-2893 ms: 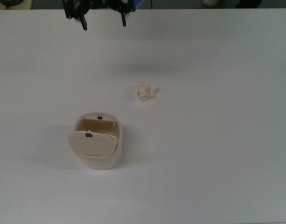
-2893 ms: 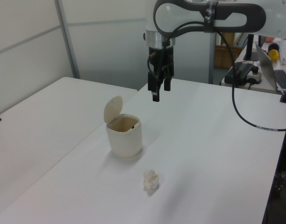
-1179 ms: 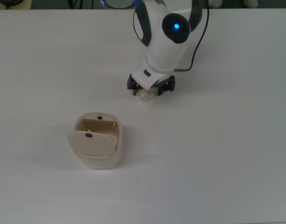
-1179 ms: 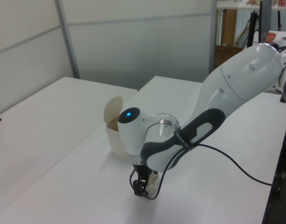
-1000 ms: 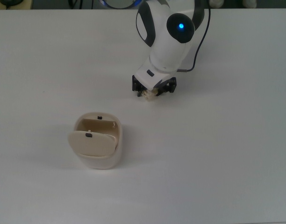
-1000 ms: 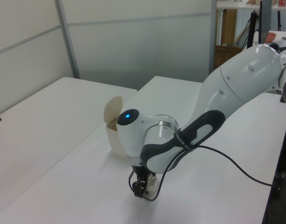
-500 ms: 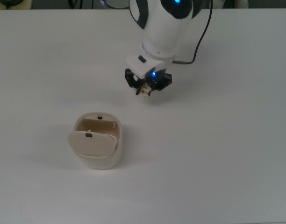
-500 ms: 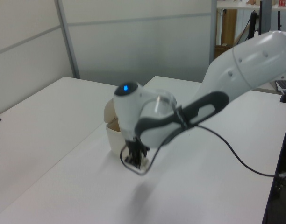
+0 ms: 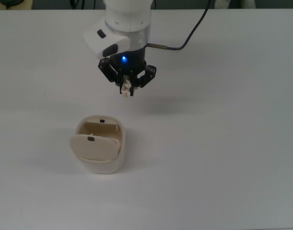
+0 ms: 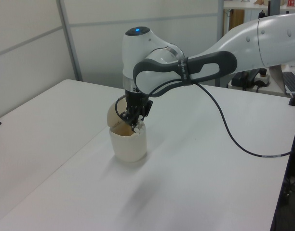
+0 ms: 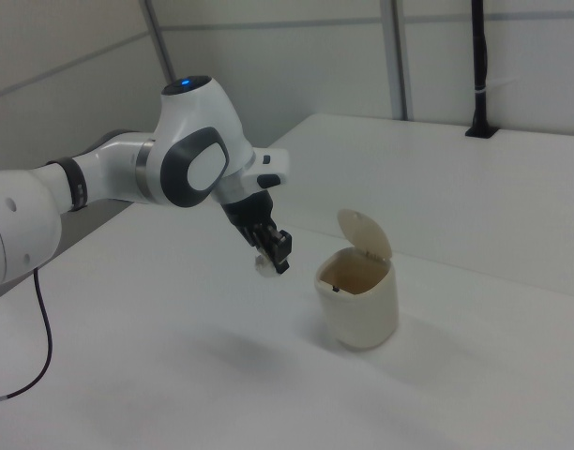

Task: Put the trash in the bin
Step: 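Carry the paper ball over the open cream bin, then lower into the bin opening and open the gripper to drop the ball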

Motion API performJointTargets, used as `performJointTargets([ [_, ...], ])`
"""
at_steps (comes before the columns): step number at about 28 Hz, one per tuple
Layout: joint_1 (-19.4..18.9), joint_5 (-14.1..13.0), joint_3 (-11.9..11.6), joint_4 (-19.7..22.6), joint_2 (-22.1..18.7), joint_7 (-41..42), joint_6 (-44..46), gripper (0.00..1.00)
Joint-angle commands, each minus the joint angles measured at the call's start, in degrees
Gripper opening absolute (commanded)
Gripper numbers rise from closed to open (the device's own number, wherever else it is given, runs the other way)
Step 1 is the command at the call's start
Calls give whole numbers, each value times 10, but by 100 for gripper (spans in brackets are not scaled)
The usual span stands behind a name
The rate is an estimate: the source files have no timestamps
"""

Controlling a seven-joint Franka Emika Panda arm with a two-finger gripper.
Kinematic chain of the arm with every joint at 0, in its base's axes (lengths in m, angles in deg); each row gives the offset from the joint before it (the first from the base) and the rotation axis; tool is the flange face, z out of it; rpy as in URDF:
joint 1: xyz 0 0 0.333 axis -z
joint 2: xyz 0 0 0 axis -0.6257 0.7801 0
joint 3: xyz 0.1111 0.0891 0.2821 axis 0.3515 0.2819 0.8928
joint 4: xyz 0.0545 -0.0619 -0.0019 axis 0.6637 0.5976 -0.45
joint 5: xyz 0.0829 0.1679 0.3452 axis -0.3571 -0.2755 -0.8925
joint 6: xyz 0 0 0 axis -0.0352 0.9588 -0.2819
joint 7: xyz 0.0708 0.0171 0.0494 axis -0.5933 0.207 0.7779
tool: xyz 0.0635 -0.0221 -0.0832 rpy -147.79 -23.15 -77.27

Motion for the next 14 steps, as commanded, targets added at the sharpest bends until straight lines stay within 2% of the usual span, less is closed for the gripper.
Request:
performJointTargets([
  [1,0,-14,-2,-25,25,7,11,7],
  [6,23,-13,-4,-53,44,3,8,7],
  [10,45,-11,-5,-77,75,4,-2,7],
  [14,54,-9,-5,-92,90,4,-16,7],
])
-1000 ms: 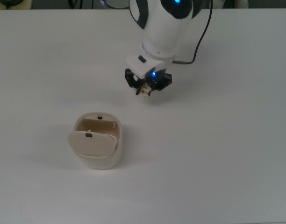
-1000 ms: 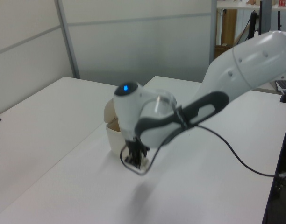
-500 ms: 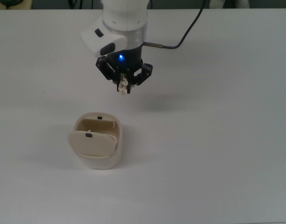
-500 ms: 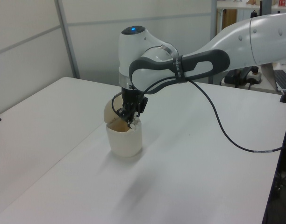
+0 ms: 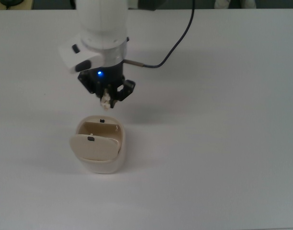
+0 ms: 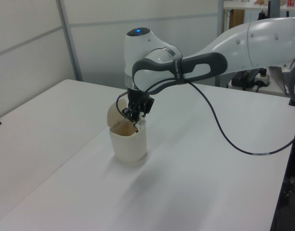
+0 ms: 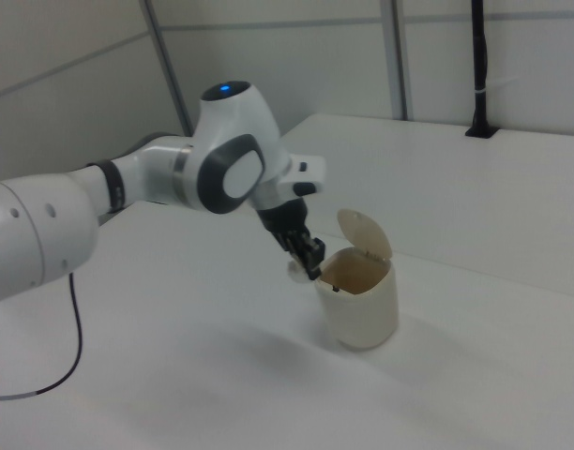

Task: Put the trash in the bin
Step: 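Lower into the bin opening and open the gripper to drop the ball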

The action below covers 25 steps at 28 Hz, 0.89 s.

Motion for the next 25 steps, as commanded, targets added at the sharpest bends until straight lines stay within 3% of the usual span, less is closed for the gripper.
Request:
performJointTargets([
  [1,15,-7,-2,-43,37,5,-18,7],
  [6,24,-6,-2,-43,39,6,-38,10],
  [7,24,-5,-3,-43,44,5,-50,18],
  [11,26,-5,-9,-47,58,-1,-65,67],
  [12,26,-4,-11,-47,64,-8,-70,100],
  [25,24,5,-11,-48,58,-11,-68,100],
])
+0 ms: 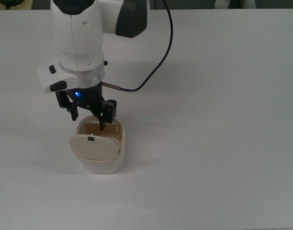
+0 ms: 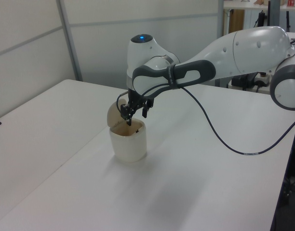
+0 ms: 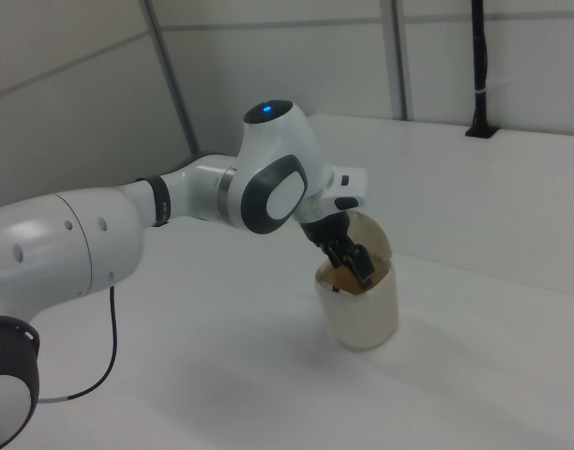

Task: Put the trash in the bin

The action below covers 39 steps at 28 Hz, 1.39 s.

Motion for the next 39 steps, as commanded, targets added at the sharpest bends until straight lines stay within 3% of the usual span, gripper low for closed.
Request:
performJointTargets([
  [1,-3,4,-3,-11,-4,-10,0,100],
  [6,-5,2,3,-6,-53,-2,21,100],
  [15,-8,-5,7,-7,-99,93,193,100],
  [27,-7,-17,7,-5,-160,175,331,100],
  [39,-6,-23,3,1,-178,178,341,100],
])
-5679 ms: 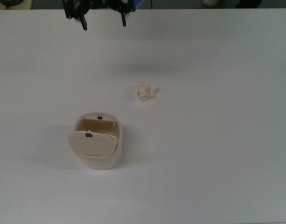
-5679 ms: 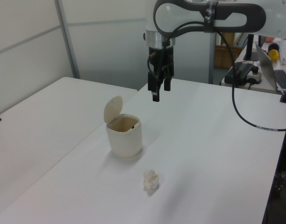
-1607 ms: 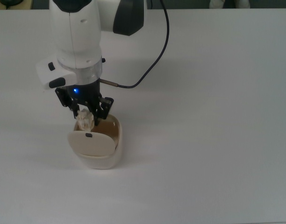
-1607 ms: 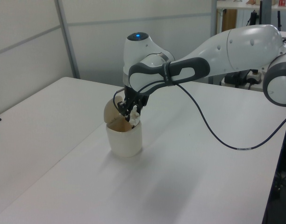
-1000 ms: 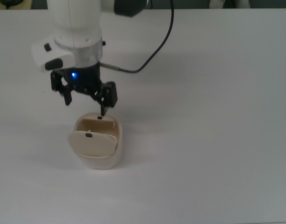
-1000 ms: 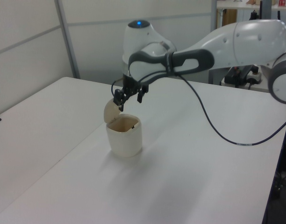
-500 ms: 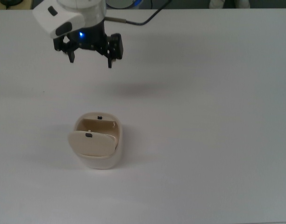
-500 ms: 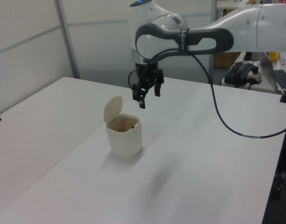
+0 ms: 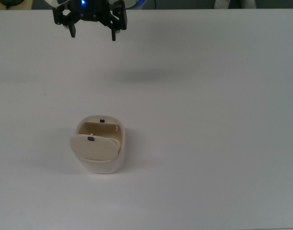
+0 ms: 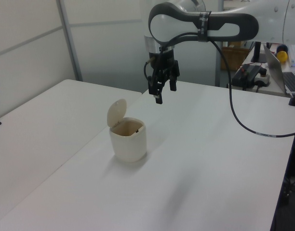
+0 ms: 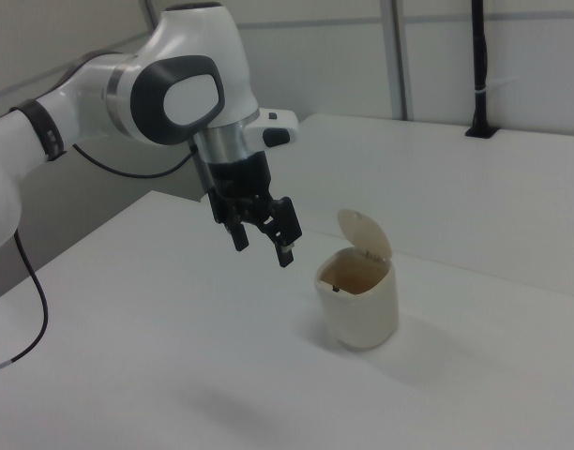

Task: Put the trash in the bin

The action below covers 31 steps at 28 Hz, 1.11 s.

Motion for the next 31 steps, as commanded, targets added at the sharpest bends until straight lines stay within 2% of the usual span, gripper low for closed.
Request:
performJointTargets([
  [1,-1,-15,-8,17,-13,15,4,100],
  [31,3,-17,-8,18,-7,16,-5,100],
])
